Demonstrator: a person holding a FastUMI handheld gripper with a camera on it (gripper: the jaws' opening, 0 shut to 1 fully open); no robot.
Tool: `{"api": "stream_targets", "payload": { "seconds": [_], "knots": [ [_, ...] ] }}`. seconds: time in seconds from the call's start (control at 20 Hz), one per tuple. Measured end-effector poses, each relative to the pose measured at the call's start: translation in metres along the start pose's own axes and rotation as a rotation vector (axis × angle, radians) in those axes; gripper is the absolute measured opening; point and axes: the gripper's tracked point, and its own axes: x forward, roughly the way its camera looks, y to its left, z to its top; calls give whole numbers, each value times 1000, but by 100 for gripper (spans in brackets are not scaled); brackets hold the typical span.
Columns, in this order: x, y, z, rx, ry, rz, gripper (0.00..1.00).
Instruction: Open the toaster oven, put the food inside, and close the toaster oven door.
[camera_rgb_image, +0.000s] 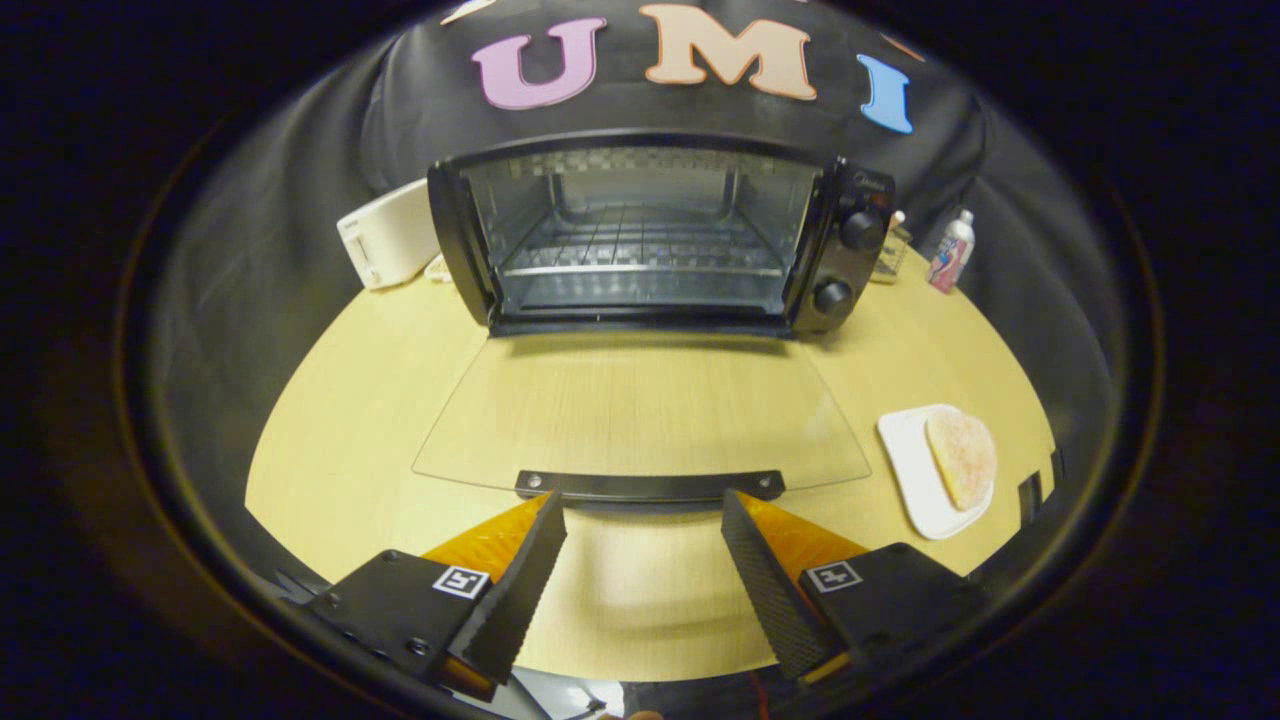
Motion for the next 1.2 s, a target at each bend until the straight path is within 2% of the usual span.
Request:
{"api": "stream_targets", "payload": {
  "seconds": [0.2, 0.45, 0.6, 0.8, 1.2],
  "knots": [
    [-1, -2, -7, -9, 16, 2, 99],
    [-26, -20, 30, 37, -83, -35, 99],
    [-38, -45, 64, 29, -160, -91, 99],
    [-42, -97, 89, 38, -188, -203, 99],
    [-22, -211, 62, 129, -52, -412, 99]
  ]
}}
